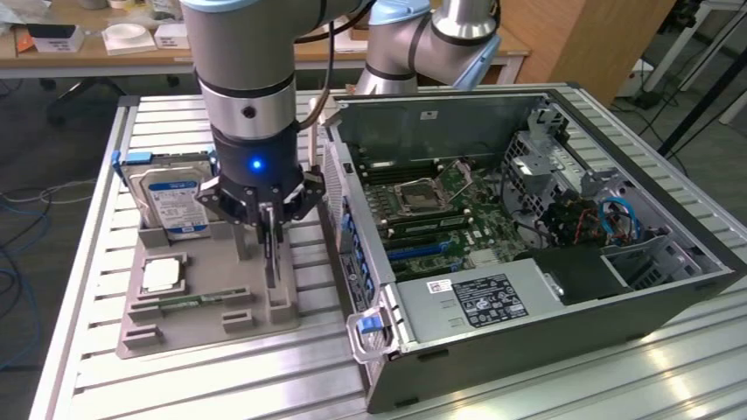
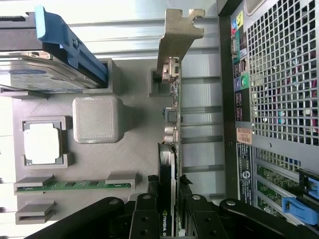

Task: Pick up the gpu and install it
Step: 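Pick up the gpu and move the gpu toward the slot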

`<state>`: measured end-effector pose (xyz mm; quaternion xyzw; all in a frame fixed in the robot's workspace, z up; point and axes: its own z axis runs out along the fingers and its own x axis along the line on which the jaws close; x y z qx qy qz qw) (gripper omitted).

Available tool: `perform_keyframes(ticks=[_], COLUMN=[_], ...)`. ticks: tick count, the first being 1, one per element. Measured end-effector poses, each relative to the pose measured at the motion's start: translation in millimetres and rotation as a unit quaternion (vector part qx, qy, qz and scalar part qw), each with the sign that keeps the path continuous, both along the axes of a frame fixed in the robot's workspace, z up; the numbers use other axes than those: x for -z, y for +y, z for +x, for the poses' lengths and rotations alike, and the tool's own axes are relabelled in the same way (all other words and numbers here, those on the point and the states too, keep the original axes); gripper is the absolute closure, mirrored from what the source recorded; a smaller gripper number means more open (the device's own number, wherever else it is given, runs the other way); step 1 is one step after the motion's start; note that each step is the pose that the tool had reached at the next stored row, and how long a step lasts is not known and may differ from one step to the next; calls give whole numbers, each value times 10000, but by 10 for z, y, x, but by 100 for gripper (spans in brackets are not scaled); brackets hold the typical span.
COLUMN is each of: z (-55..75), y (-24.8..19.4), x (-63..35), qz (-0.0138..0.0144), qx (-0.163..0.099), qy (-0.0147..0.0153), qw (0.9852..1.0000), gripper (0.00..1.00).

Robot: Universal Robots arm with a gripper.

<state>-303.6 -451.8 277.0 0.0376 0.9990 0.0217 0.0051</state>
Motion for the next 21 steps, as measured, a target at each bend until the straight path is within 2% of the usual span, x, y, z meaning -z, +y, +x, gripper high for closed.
perform_keyframes(ticks=[21], z=[0], y=[0], x=[-101], qz=[0], qx=[0], qy=[0], qw=[10000], gripper=[73])
